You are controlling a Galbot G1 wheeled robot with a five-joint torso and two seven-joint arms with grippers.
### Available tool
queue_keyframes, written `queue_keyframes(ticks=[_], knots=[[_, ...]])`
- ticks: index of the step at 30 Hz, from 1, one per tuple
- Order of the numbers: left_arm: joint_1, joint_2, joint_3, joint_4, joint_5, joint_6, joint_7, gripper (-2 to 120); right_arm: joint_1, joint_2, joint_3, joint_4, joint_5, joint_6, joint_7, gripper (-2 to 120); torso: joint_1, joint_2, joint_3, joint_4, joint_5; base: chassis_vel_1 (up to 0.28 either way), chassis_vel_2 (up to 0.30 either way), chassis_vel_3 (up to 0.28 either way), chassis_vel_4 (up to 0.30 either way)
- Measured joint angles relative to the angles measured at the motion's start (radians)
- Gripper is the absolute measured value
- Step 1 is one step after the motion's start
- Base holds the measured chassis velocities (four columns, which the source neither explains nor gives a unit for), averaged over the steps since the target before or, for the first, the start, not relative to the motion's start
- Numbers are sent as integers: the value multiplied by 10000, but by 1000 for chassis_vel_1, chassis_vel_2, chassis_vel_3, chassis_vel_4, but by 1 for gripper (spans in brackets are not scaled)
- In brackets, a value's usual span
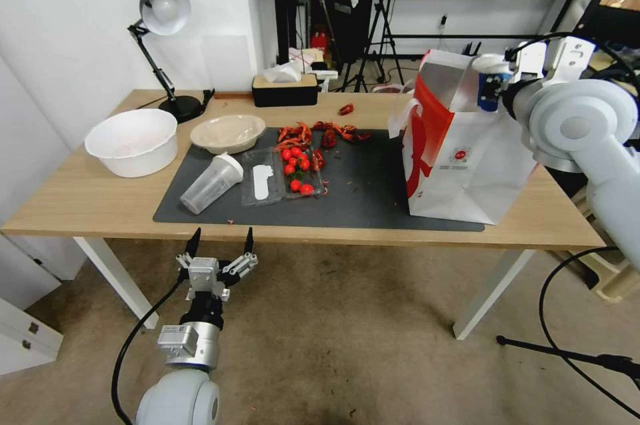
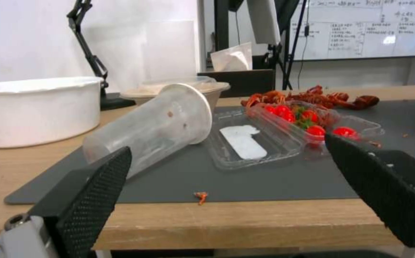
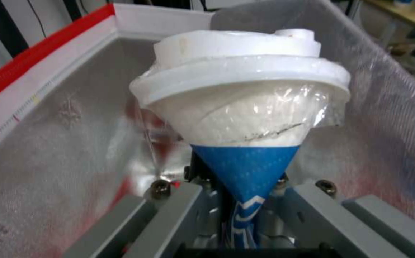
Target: Pick up the trash from the table and place it into the takeout bag.
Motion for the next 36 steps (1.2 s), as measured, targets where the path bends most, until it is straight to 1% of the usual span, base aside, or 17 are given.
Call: queue_keyframes(ticks=[2,6,8,9,14,15,16,18,19,23,25,27,28,30,31,34,36], knots=[[34,36,6,-36,1,-21,3,100,157,-315,12,-269,1328,-524,498,1,1,0,0,2,-4,0,0,0,0],[60,71,8,-61,-9,-49,6,100,219,-687,-142,-562,2298,-865,638,1,1,0,0,0,-3,0,0,0,0],[63,87,8,-63,-14,-110,8,100,286,-913,-306,-749,3334,-1138,944,3,0,0,0,1,-4,0,0,0,0],[63,87,8,-63,-14,-110,8,100,286,-913,-306,-749,3334,-1138,944,3,0,0,0,1,-4,0,0,0,0],[35,87,24,-63,-14,-129,17,100,398,-1066,-541,-861,4597,-1285,1500,22,1,-2,0,1,-3,0,0,0,0],[32,87,23,-58,-14,-132,18,100,413,-1069,-545,-861,4665,-1286,1528,27,0,-2,0,1,-3,0,0,0,0],[32,87,23,-58,-14,-132,18,100,413,-1069,-545,-861,4665,-1286,1528,27,0,-2,0,1,-3,0,0,0,0],[28,88,21,-27,-14,-133,22,100,423,-1059,-545,-861,4717,-1283,1574,37,0,-2,0,1,-4,0,0,0,0],[28,88,21,-27,-14,-133,22,100,423,-1059,-545,-861,4717,-1283,1574,37,0,-2,0,1,-4,0,0,0,0],[2,69,38,19,-14,-130,29,100,527,-1050,-484,-885,5230,-1267,1854,55,1,-1,0,0,-4,0,0,0,0],[0,66,44,30,-13,-128,30,100,569,-1035,-462,-895,5354,-1263,1924,59,1,-2,0,0,-4,0,0,0,0],[-1,51,64,48,3,-123,33,100,629,-984,-419,-921,5586,-1250,2079,70,0,-1,-1,0,-3,0,0,0,0],[-1,51,64,48,3,-123,33,100,629,-984,-419,-921,5586,-1250,2079,70,0,-1,-1,0,-3,0,0,0,0],[-2,49,69,53,10,-117,35,100,631,-934,-405,-918,5661,-1243,2165,82,0,-2,0,1,-4,0,0,0,0],[-2,49,69,53,10,-117,35,100,631,-934,-405,-918,5661,-1243,2165,82,0,-2,0,1,-4,0,0,0,0],[-4,50,69,62,17,-110,38,100,649,-873,-343,-875,5625,-1144,2148,96,1,-2,0,0,-3,0,0,0,0],[-4,50,68,63,17,-110,38,100,662,-867,-341,-856,5577,-1091,2123,97,0,-2,0,0,-4,0,0,0,0]])
